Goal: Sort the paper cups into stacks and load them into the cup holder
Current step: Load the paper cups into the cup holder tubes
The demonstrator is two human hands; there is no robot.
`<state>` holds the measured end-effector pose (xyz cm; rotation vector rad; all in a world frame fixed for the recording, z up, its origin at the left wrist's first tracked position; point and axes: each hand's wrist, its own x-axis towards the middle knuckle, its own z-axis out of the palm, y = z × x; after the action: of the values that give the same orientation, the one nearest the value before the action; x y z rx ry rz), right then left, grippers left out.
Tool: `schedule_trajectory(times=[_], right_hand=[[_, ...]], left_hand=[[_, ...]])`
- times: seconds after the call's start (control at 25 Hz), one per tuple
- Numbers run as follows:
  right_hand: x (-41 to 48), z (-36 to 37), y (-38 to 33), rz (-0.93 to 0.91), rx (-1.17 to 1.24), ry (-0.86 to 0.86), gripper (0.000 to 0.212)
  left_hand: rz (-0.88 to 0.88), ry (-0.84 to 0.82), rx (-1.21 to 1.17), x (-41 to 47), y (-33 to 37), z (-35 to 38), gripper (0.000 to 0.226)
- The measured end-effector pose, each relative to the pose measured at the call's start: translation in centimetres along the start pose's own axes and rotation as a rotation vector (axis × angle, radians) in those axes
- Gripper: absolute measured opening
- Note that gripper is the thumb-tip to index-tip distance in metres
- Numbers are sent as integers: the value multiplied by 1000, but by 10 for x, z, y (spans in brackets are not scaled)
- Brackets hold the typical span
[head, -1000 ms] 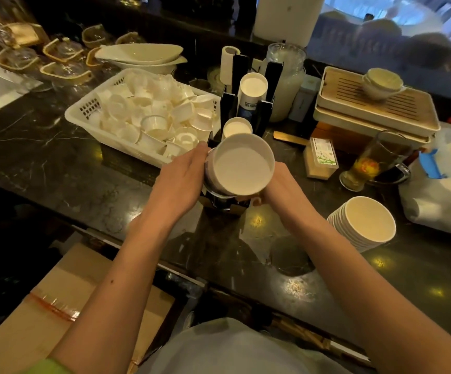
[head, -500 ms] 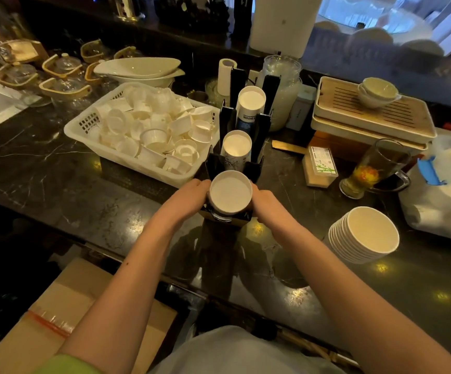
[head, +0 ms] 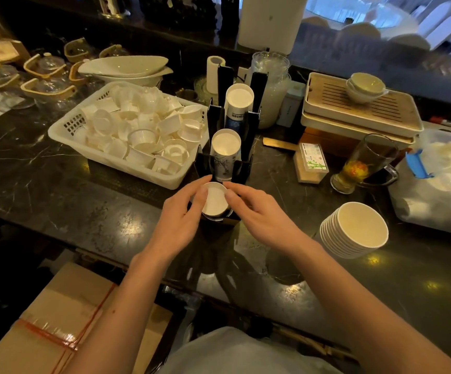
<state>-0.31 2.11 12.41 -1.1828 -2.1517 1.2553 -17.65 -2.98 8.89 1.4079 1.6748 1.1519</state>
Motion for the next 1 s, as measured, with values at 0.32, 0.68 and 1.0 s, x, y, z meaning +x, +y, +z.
schedule_trajectory(times=[0.32,0.68,1.0], right_hand=[[2,19,14,0,-37,89,40],[-50,-38,-1,-181,-173,271,48],[-115,-108,58,-133,-222,632,62]], left_hand=[[16,18,120,5,-13,4,46],[371,381,194,-27,33,15,30],[313,-9,-109,-35,78,112,37]])
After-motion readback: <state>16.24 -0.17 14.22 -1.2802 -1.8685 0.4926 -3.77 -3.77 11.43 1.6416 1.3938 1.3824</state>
